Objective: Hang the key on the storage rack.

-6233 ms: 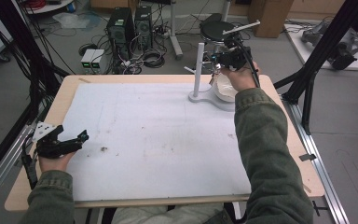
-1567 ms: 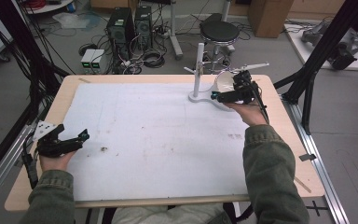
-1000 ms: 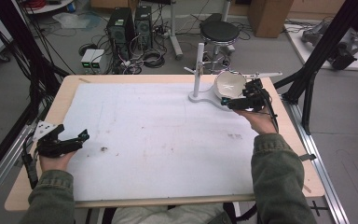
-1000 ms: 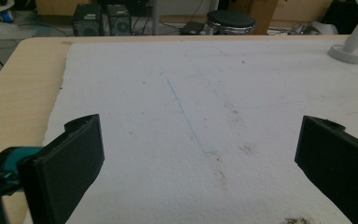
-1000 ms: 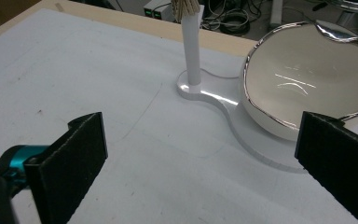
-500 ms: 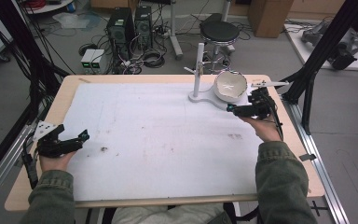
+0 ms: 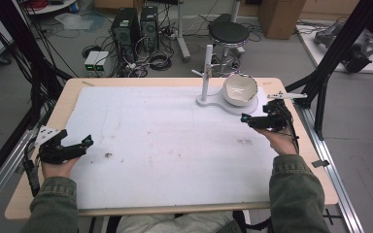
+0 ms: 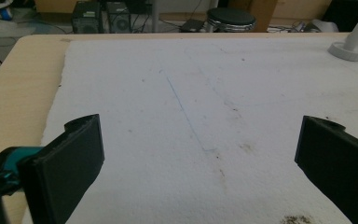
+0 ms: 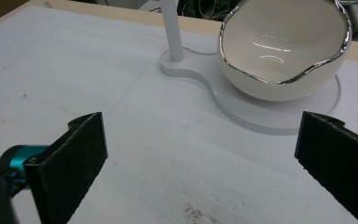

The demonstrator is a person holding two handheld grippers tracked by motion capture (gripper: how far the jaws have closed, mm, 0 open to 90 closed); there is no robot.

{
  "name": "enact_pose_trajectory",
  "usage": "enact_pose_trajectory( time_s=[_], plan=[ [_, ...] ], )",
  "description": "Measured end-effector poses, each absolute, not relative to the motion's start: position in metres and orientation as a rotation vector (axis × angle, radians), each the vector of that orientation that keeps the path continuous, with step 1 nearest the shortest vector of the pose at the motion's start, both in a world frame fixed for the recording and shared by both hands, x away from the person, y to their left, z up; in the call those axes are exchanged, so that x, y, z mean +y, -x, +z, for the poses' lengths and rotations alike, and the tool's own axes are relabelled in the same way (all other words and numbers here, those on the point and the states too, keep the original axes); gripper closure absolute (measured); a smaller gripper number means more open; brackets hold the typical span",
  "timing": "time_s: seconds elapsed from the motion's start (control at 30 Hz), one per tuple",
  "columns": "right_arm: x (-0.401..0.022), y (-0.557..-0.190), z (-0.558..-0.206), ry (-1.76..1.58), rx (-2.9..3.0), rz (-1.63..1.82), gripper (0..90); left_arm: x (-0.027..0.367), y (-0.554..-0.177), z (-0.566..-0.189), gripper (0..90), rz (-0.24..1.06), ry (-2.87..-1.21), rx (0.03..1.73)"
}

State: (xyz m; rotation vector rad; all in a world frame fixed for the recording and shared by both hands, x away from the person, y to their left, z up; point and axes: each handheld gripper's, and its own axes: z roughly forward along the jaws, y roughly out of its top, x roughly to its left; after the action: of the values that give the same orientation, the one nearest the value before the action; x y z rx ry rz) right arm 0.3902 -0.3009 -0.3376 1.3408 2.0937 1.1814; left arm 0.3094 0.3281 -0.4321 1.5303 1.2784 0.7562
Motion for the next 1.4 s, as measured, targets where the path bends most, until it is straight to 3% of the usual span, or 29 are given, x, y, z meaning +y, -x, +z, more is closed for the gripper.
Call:
enact_pose_trajectory(
  time_s=[1.4],
  plan=[
    [-0.328,-0.344,-0.403,-1.296,1.946,1.290,1.2,0.327,-0.308,-0.433,1.7,0.738,-1.544,1.284]
  ],
)
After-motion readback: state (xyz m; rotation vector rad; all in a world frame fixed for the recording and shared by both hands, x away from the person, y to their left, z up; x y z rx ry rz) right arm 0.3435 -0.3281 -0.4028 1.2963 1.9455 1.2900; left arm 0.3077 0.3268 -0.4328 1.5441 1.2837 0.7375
